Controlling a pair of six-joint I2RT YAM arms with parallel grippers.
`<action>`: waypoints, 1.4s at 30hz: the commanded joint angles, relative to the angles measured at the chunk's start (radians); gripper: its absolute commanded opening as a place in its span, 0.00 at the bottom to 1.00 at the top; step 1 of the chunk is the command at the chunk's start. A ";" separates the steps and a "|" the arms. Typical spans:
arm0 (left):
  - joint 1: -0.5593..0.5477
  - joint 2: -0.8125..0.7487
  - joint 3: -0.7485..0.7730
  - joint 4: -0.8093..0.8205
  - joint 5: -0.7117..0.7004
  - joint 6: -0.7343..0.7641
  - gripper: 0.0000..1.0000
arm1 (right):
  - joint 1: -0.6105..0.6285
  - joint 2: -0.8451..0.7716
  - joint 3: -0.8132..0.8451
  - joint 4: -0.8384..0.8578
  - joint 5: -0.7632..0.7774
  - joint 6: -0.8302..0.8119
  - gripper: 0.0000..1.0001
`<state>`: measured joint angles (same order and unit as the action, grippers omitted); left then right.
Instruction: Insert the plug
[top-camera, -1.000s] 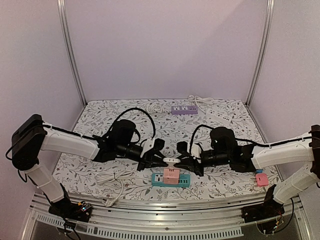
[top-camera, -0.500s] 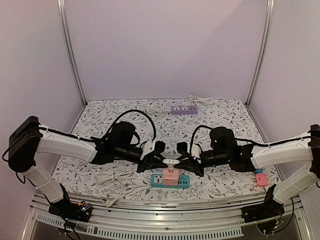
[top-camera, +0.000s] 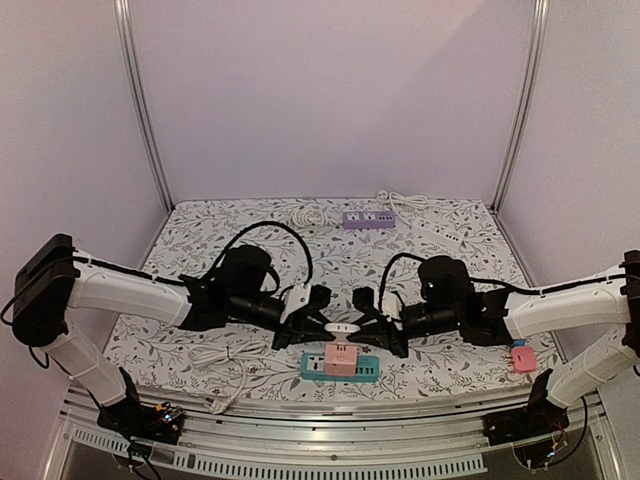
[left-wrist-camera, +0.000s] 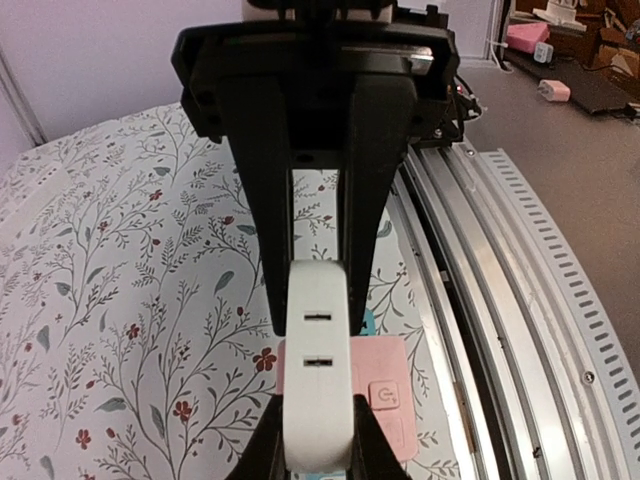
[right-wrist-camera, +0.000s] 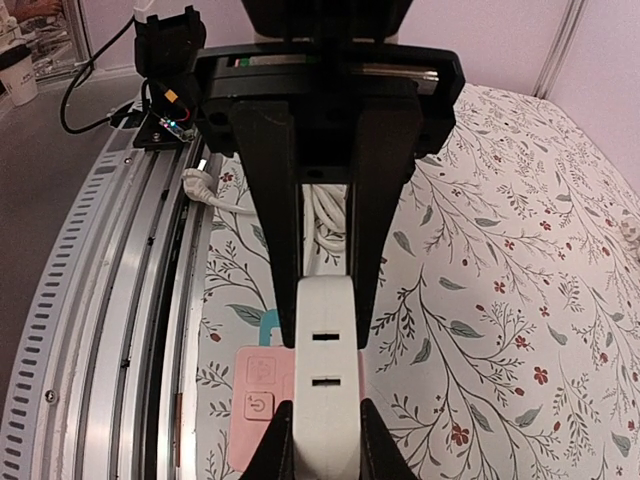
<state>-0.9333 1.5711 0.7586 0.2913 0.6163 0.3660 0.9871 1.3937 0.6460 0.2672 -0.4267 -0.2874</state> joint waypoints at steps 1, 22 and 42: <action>-0.006 0.015 -0.030 -0.063 -0.027 -0.025 0.24 | 0.033 -0.004 0.000 -0.091 -0.040 -0.017 0.00; -0.069 0.106 -0.152 0.198 -0.135 -0.010 0.99 | 0.034 -0.008 -0.012 -0.071 -0.032 -0.016 0.00; -0.075 0.181 -0.187 0.395 -0.048 -0.037 0.46 | 0.059 -0.036 -0.036 -0.062 -0.026 0.005 0.00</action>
<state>-1.0008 1.7405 0.5808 0.6460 0.5655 0.3317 1.0325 1.3705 0.6399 0.2527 -0.4297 -0.2928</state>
